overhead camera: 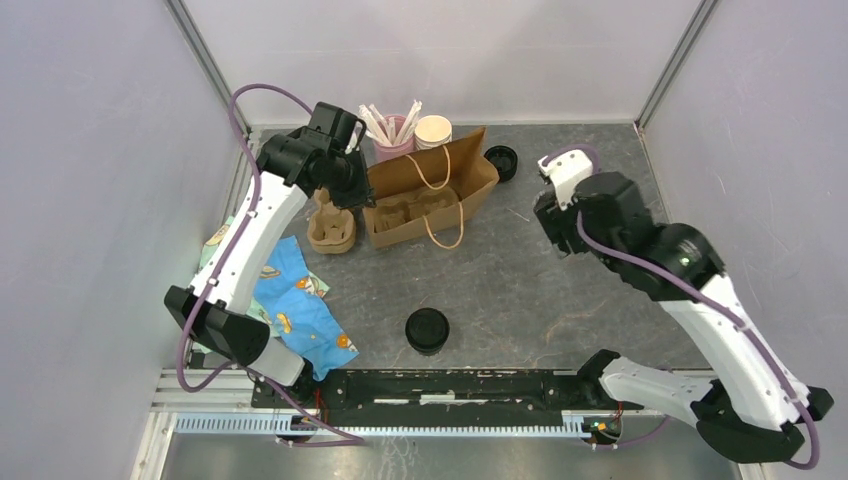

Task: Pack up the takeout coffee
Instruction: Pick up the coffee cup from the center of the board, then place the coffee cup on the cup tray.

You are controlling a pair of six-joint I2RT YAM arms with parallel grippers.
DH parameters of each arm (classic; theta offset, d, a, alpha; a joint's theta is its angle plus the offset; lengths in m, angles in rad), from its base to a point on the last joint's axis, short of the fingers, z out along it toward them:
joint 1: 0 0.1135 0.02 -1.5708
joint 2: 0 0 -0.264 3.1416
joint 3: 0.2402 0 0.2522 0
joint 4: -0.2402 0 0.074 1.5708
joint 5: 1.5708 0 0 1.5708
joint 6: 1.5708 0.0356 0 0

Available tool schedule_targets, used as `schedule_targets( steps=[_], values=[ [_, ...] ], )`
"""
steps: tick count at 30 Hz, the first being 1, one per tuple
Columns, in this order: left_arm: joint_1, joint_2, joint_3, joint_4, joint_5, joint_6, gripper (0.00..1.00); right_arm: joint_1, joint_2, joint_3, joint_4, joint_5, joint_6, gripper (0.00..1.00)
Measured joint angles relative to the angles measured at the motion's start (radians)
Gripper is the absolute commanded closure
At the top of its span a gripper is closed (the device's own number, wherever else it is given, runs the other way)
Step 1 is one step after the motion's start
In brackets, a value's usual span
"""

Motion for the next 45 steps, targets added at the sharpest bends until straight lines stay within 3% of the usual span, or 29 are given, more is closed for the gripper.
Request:
schedule_targets(
  steps=[5, 12, 18, 29, 45],
  values=[
    [0.0, -0.048, -0.064, 0.036, 0.019, 0.011, 0.98, 0.0, -0.008, 0.135, 0.096, -0.106, -0.3, 1.0],
    [0.0, -0.118, -0.15, 0.084, 0.034, 0.024, 0.98, 0.0, 0.045, 0.216, 0.122, -0.412, -0.747, 1.0],
    [-0.005, -0.143, -0.178, 0.1, 0.031, 0.031, 0.98, 0.001, 0.169, 0.392, 0.082, -0.549, -0.94, 1.0],
    [-0.036, -0.195, -0.238, 0.144, 0.024, 0.039, 0.98, 0.088, 0.198, 0.376, -0.036, -0.58, -1.032, 1.0],
    [-0.05, -0.263, -0.374, 0.273, 0.039, 0.084, 0.98, 0.274, 0.282, 0.281, -0.011, -0.307, -1.028, 1.0]
  ],
)
